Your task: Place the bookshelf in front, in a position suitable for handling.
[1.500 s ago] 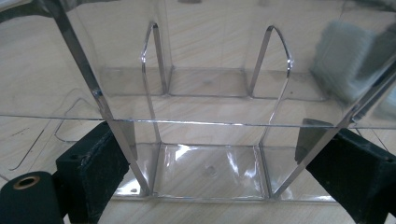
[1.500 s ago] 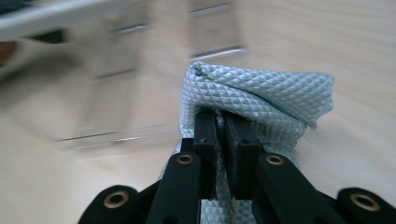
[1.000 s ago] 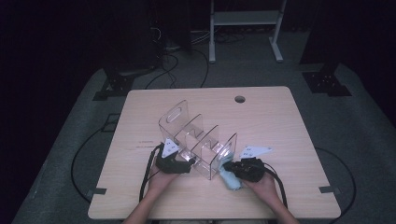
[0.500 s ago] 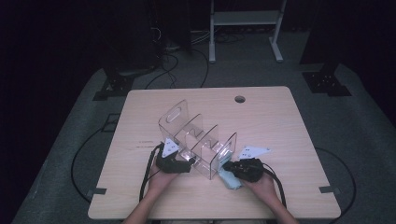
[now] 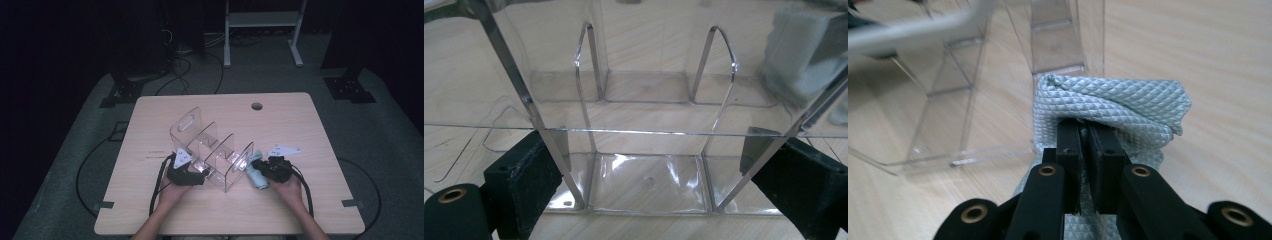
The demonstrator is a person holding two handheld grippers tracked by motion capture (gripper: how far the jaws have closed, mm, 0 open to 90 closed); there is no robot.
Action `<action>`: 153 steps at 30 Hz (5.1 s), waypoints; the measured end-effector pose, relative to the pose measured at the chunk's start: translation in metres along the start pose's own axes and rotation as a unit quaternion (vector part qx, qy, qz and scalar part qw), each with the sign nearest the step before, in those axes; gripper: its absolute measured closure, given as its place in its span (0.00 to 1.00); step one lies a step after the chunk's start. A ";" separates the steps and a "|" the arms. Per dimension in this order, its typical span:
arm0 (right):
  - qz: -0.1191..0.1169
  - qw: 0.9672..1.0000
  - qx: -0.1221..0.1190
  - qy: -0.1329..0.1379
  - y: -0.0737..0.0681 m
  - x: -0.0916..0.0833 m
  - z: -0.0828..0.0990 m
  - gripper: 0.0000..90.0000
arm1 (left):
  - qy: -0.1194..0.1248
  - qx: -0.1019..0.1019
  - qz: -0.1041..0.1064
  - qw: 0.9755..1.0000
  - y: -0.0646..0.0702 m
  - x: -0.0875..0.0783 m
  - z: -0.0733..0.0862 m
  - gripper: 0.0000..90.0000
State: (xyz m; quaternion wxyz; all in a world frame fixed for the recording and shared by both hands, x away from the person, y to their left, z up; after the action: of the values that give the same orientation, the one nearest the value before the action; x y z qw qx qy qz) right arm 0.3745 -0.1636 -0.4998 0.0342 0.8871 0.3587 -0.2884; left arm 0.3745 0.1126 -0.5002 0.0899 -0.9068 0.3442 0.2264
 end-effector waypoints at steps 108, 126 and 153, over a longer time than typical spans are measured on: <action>-0.072 0.987 -0.108 0.091 -0.089 -0.050 -0.077 0.95 | 0.004 -0.001 -0.008 1.000 0.004 0.004 -0.002 0.09; -0.001 0.995 -0.031 0.095 -0.010 -0.046 -0.083 0.95 | 0.004 -0.002 -0.007 1.000 0.004 0.004 -0.002 0.09; -0.079 0.990 -0.067 0.099 -0.067 -0.052 -0.070 0.93 | 0.008 -0.005 -0.008 1.000 0.005 0.006 -0.003 0.09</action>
State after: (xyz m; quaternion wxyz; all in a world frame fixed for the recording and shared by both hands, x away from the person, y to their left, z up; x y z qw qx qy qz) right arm 0.3352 -0.1274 -0.4038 0.0349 0.8759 0.4479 -0.1763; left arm 0.3761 0.1041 -0.5005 0.0848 -0.9115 0.3370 0.2202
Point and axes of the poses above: each handheld gripper's, and its own axes: x roughly forward along the jaws, z roughly out of its underside, y roughly to its right, the point moved 5 cm from there along x, roughly forward along the jaws, and after that the axes turned 1 degree about y, right-handed, at the moved point
